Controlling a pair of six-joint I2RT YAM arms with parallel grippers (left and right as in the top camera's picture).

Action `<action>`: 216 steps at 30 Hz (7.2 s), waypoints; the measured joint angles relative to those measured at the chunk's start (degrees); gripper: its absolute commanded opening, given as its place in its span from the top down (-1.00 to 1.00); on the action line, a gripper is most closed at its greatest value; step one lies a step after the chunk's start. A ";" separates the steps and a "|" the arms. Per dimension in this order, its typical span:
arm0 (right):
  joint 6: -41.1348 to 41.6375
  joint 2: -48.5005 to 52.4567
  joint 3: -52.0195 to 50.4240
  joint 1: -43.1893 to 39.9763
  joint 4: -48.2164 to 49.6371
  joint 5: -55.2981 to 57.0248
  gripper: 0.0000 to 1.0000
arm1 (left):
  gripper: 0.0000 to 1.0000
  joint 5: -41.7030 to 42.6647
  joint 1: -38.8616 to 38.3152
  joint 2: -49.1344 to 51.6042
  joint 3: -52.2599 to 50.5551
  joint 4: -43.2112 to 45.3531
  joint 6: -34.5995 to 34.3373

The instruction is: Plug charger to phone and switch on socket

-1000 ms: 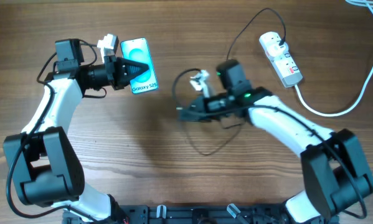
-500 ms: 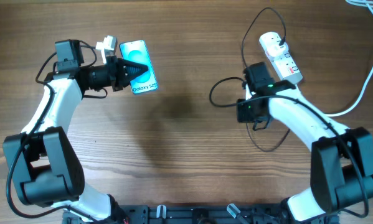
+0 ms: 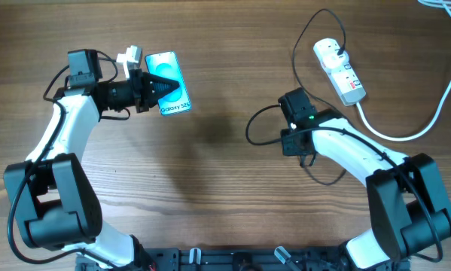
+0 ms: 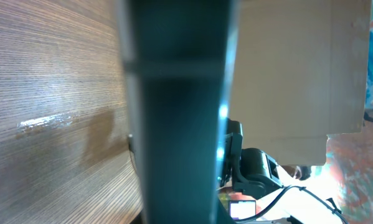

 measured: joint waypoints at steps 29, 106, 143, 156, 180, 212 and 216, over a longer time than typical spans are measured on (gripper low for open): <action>-3.58 -0.50 -0.63 -0.04 -0.83 -3.50 0.58 | 0.92 0.00 0.00 0.00 0.00 -0.07 0.00; 49.42 -0.52 -1.92 5.95 92.43 -88.98 0.91 | 0.92 -8.70 -9.03 -21.31 -0.48 6.21 -16.26; 49.81 -0.52 -1.92 5.99 92.35 -87.03 0.91 | 0.92 -9.18 -9.01 -21.31 -0.48 6.21 -16.28; 49.81 -0.52 -1.92 6.12 92.30 -86.25 0.91 | 0.92 -9.51 -8.96 -21.31 -0.48 6.43 -16.28; 49.81 -0.50 -2.14 6.36 90.38 -84.80 0.91 | 0.92 -12.11 -8.52 -21.31 -0.42 2.95 -13.86; 45.92 -0.50 -2.86 6.84 86.05 -75.71 0.91 | 0.92 -17.59 -7.67 -21.20 -0.15 3.65 -16.50; 45.27 -0.50 -2.86 6.84 86.01 -75.47 0.91 | 0.92 -17.84 -7.67 -21.20 -0.15 3.61 -16.52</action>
